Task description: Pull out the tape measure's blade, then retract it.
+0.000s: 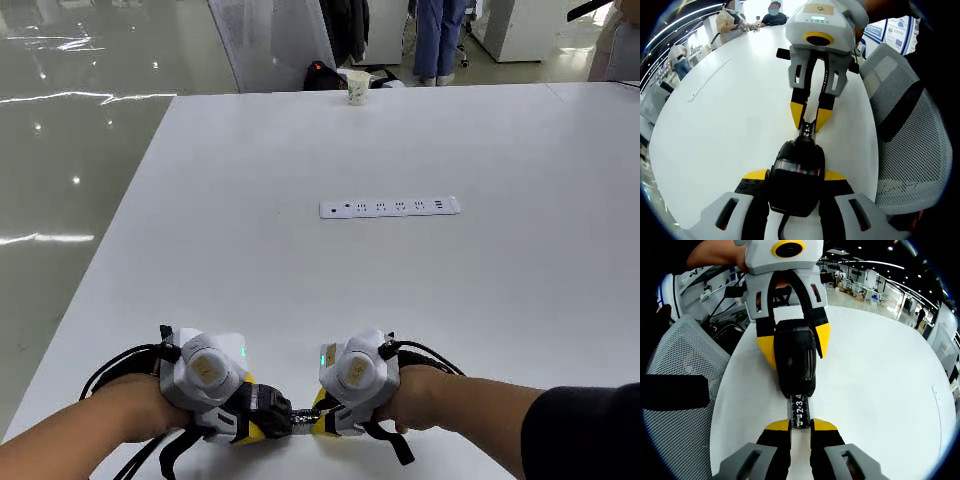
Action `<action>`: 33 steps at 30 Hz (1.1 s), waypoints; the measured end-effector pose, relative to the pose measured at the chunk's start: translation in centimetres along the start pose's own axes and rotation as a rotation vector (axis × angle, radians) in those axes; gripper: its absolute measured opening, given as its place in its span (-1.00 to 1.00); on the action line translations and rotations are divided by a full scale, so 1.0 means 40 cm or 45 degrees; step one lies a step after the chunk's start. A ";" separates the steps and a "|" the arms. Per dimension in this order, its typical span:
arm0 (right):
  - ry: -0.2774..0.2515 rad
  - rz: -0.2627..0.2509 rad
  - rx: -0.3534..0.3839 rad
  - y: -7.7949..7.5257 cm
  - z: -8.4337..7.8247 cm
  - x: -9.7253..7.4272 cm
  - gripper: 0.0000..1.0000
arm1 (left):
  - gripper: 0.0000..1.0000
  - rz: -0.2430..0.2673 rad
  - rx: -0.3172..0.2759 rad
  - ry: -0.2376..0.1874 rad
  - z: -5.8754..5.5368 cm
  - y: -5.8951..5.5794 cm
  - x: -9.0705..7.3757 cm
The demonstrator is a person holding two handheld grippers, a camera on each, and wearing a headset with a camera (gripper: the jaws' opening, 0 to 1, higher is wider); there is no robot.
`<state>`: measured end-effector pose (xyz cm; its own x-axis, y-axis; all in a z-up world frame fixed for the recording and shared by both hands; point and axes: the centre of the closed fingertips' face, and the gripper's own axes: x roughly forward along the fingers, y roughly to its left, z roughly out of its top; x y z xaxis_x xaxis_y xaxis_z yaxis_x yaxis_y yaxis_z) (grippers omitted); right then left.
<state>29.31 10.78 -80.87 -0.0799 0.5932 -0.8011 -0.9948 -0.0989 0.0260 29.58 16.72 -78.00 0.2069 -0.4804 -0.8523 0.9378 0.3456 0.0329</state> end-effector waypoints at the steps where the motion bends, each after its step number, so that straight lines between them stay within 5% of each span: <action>1: 0.005 -0.001 -0.006 0.001 -0.002 -0.002 -0.78 | -0.35 0.000 -0.001 -0.001 0.000 0.000 0.000; 33: 0.036 0.011 0.010 0.006 -0.039 -0.031 -0.78 | -0.35 -0.001 -0.010 0.000 0.000 -0.006 0.001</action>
<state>29.25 8.77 -80.81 -0.0868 0.5693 -0.8175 -0.9945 -0.0974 0.0377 29.38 16.62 -78.06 0.2059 -0.4805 -0.8524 0.9359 0.3511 0.0282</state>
